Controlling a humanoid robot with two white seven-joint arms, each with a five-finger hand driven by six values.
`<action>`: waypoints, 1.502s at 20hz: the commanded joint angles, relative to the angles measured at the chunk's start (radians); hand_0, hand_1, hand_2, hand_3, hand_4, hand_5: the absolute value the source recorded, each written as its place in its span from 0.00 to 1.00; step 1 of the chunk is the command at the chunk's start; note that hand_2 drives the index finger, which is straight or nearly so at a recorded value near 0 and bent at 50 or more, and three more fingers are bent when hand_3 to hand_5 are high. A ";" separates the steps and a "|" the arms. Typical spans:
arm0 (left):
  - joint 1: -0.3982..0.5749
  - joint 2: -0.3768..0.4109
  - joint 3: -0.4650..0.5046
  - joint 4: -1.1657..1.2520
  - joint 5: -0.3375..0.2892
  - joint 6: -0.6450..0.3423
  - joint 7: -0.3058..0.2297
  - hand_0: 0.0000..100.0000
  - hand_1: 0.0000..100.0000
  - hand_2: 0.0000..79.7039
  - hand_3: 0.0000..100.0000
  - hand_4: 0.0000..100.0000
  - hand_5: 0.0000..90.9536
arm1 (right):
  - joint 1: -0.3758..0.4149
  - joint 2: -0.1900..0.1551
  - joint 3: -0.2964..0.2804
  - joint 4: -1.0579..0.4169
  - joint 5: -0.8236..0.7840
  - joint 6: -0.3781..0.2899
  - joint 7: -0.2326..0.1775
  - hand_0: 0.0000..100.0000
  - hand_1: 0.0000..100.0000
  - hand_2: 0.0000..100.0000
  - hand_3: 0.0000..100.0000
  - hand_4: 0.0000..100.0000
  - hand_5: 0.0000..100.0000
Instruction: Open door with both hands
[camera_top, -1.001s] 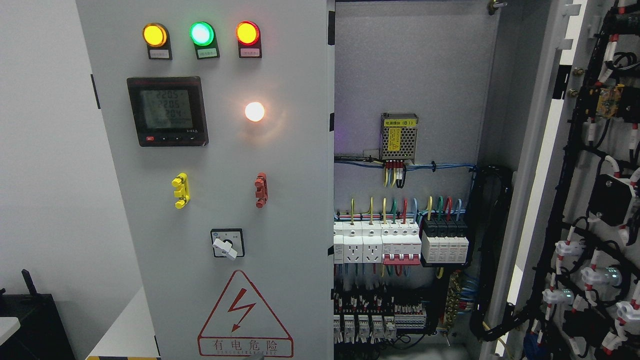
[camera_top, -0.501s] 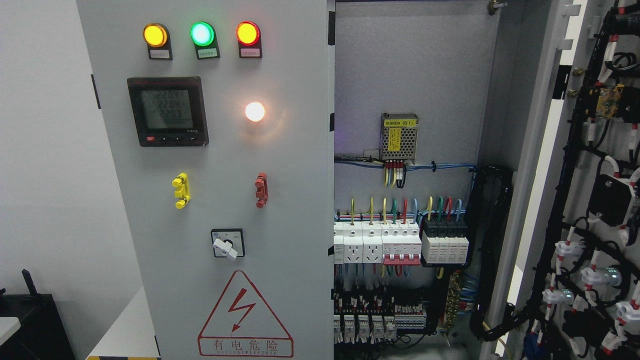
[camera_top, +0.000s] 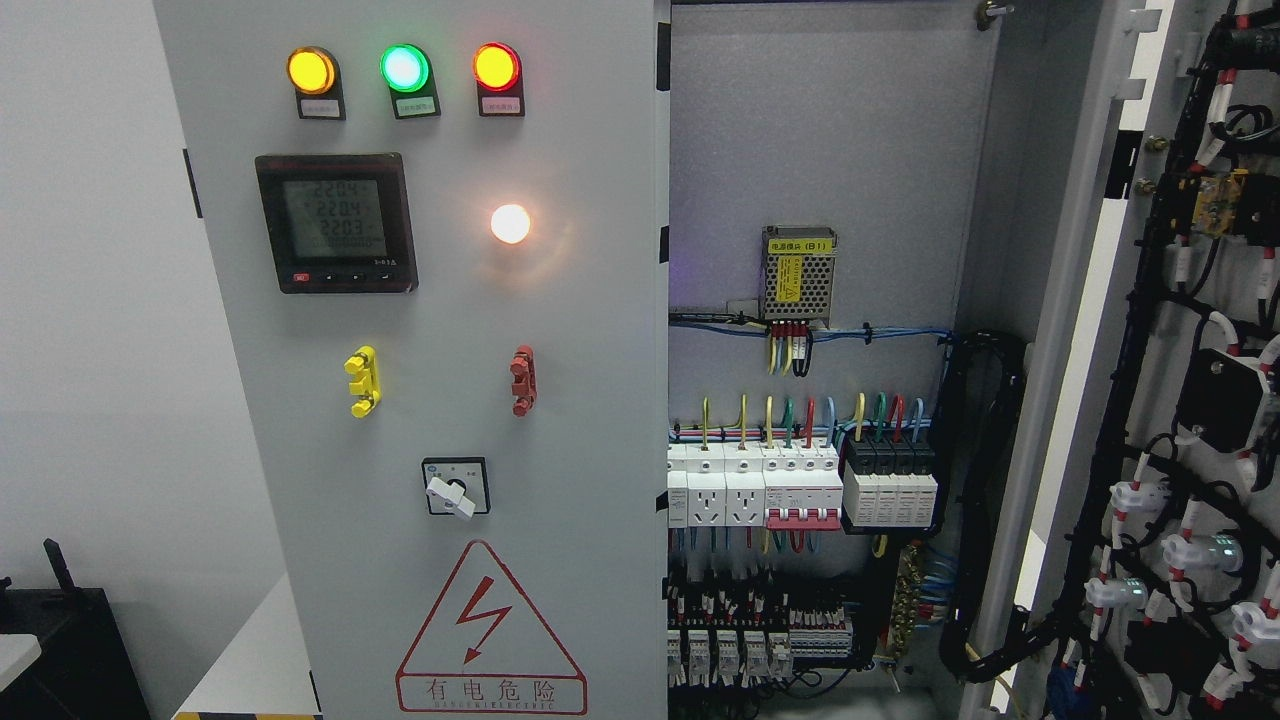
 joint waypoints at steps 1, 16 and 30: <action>0.164 0.024 0.054 0.080 -0.051 -0.059 -0.006 0.00 0.00 0.00 0.00 0.04 0.00 | 0.000 0.000 0.000 0.000 0.000 0.000 -0.001 0.00 0.00 0.00 0.00 0.00 0.00; 0.384 0.017 0.046 0.213 -0.095 -0.266 -0.004 0.00 0.00 0.00 0.00 0.04 0.00 | 0.000 0.000 0.000 0.000 0.000 0.000 -0.001 0.00 0.00 0.00 0.00 0.00 0.00; 0.122 -0.351 -0.054 0.869 -0.278 -0.304 -0.024 0.00 0.00 0.00 0.00 0.04 0.00 | 0.000 0.000 0.000 0.000 0.000 0.000 -0.001 0.00 0.00 0.00 0.00 0.00 0.00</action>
